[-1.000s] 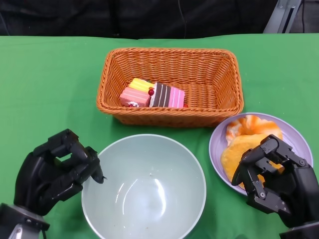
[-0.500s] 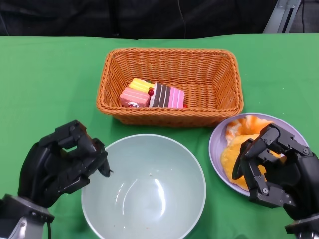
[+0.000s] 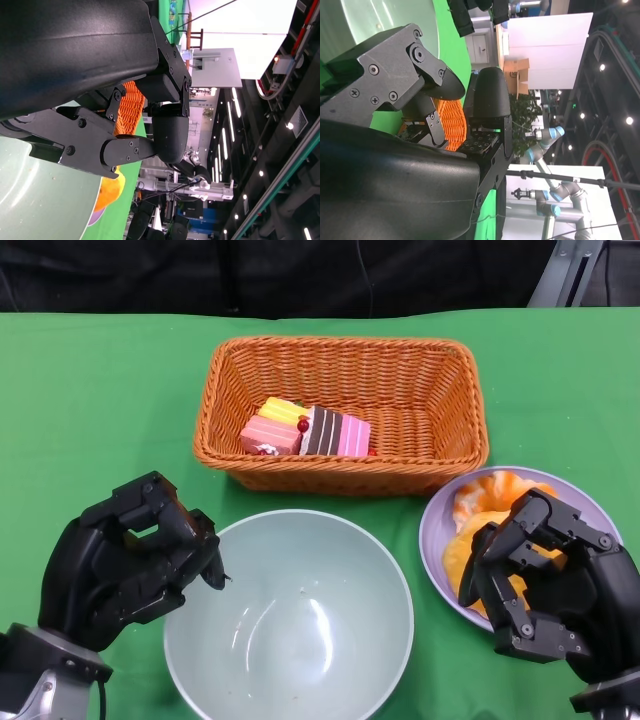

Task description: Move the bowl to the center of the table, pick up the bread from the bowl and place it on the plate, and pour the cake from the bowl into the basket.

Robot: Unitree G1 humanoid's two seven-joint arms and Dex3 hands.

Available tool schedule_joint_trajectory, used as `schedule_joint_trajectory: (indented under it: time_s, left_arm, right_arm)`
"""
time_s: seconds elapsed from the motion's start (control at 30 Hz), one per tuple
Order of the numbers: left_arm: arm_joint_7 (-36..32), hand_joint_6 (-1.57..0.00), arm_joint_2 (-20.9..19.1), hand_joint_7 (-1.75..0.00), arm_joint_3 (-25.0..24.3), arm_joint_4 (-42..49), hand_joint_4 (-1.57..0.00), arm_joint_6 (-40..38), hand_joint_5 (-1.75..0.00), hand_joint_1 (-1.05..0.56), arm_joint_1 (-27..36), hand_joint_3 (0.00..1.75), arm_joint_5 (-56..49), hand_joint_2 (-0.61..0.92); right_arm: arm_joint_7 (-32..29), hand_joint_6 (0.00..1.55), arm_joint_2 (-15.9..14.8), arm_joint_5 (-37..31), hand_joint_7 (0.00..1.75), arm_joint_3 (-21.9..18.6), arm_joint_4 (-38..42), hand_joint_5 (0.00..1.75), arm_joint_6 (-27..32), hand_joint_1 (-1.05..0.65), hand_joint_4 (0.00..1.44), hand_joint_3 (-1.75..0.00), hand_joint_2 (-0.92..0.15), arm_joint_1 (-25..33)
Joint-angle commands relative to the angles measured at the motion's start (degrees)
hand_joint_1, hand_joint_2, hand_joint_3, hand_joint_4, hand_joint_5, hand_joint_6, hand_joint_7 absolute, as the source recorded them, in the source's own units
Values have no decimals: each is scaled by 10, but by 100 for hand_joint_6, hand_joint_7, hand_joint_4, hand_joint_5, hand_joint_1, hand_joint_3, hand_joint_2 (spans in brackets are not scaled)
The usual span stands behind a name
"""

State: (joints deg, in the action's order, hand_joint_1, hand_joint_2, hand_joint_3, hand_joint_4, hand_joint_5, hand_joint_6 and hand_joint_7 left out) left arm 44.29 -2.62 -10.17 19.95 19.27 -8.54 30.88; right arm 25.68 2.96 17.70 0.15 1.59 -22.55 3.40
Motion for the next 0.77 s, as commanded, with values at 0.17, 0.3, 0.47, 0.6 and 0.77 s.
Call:
schedule_joint_trajectory:
  time_s: [0.17,0.3,0.47,0.6,0.77]
  left_arm:
    - [-1,-80,-6,-138,-4,-3,-76,-4,-169,-13,4,64,-4,78]
    - [-10,-81,-6,-138,-2,-7,-78,0,-167,-13,8,63,-16,79]
    - [-4,-81,-9,-136,-2,-3,-78,1,-164,-14,8,58,-22,82]
    - [1,-82,-10,-135,-3,1,-79,2,-162,-13,6,54,-21,84]
    - [5,-81,-10,-136,-3,6,-78,7,-163,-15,4,53,-21,83]
  right_arm:
    - [-7,67,-10,-3,147,-1,-7,173,-2,-6,75,-124,-50,6]
    - [-4,66,-10,-1,148,-1,-3,173,-7,-6,75,-124,-51,4]
    - [-2,66,-11,4,148,-2,-2,174,-1,-6,75,-125,-51,3]
    - [-2,67,-8,5,147,-2,2,173,-4,-7,76,-125,-49,1]
    - [-1,67,-8,5,147,-2,6,174,-6,-7,76,-127,-48,-2]
